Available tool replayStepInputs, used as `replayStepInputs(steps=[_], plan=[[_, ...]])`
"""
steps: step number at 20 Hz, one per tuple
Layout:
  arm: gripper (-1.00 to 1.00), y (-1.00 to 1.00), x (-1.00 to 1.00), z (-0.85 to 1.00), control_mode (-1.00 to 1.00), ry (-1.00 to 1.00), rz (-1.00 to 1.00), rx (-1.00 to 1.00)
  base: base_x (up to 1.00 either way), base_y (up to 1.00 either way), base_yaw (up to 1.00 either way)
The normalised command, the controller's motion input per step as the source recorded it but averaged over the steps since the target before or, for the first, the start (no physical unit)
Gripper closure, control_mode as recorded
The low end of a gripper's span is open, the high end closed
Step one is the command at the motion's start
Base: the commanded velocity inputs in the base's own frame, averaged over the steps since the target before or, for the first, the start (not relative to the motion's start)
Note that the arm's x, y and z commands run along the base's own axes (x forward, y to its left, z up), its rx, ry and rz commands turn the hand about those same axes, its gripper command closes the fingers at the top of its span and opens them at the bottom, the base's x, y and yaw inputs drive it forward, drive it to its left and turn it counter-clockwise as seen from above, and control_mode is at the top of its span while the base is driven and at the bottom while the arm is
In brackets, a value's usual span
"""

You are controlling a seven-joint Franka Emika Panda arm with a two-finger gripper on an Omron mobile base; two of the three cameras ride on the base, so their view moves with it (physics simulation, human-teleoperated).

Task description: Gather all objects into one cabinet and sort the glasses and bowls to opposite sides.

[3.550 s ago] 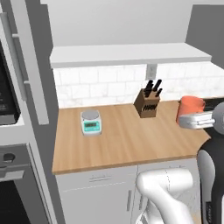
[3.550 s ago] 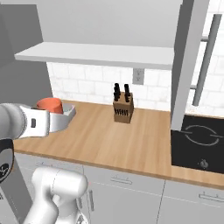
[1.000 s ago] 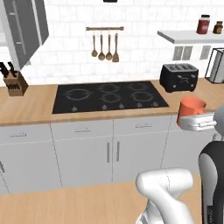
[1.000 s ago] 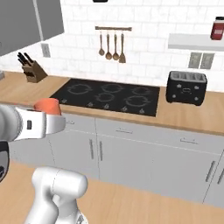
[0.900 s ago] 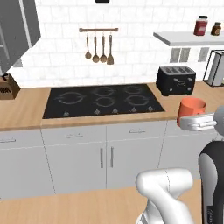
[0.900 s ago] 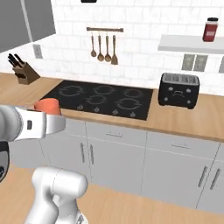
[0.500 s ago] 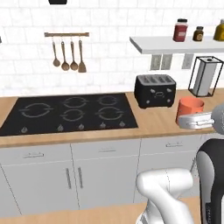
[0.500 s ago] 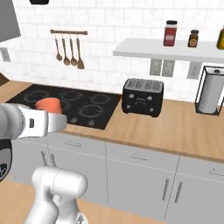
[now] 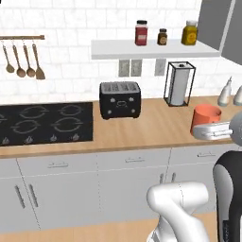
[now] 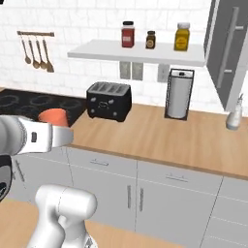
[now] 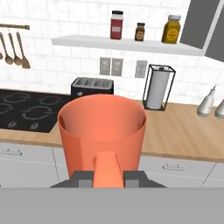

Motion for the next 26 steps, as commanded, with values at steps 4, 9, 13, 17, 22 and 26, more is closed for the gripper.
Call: replayStepInputs(steps=[4,9,13,17,22,26], plan=[[1.0,0.0,0.0,0.0,1.0,0.0,0.0,0.0,-0.75,-0.88,0.04],[1.0,0.0,0.0,0.0,1.0,0.0,0.0,0.0,-1.0,-0.52,0.05],[1.0,0.0,0.0,0.0,1.0,0.0,0.0,0.0,-1.0,-0.45,0.06],[1.0,0.0,0.0,0.0,1.0,0.0,0.0,0.0,-0.44,-0.92,0.02],[1.0,0.0,0.0,0.0,1.0,0.0,0.0,0.0,0.0,-1.0,0.0],[1.0,0.0,0.0,0.0,1.0,0.0,0.0,0.0,0.03,-1.0,0.06]])
